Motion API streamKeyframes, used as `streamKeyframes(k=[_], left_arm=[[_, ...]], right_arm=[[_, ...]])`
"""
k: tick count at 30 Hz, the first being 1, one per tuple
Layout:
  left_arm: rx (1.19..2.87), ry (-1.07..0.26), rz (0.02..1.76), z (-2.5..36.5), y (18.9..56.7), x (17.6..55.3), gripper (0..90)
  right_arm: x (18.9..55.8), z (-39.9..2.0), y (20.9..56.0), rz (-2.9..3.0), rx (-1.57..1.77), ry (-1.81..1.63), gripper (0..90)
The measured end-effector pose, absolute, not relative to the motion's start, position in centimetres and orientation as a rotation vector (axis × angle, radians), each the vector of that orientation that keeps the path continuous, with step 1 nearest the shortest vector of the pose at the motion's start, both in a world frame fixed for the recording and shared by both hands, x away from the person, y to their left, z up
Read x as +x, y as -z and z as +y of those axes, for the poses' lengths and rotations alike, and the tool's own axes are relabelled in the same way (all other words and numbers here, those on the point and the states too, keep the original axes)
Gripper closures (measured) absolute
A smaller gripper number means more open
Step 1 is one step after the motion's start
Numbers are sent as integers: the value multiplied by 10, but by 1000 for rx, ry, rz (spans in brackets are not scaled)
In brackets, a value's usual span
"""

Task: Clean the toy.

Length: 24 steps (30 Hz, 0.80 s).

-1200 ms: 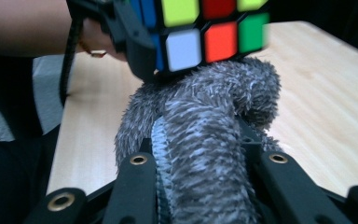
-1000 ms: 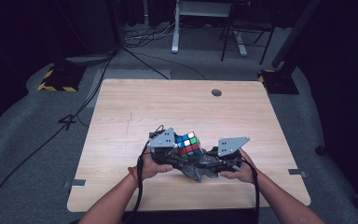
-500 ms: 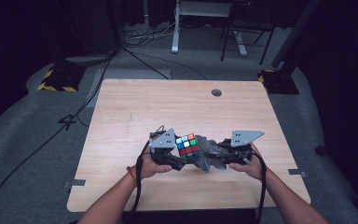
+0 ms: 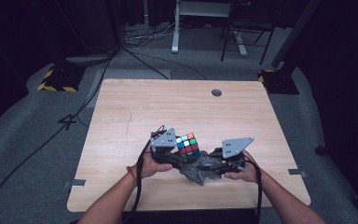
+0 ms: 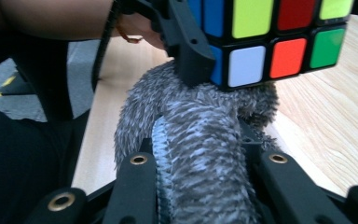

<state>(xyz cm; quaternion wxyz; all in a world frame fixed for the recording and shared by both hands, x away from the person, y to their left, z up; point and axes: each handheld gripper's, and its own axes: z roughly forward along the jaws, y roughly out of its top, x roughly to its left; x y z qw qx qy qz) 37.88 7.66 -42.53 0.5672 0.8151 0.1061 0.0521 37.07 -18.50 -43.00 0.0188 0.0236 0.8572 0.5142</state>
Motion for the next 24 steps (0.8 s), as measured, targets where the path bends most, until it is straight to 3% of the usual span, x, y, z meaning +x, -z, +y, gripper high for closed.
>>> streamKeyframes(k=[6,15,24], left_arm=[[1919,-52,191,74,425,376,334],[1919,-93,200,67,425,371,334],[1875,-143,299,76,423,378,334]], right_arm=[[371,-183,430,2657,83,-1532,692],[380,-189,431,2588,255,-1515,693],[361,-173,431,2697,-9,-1536,693]])
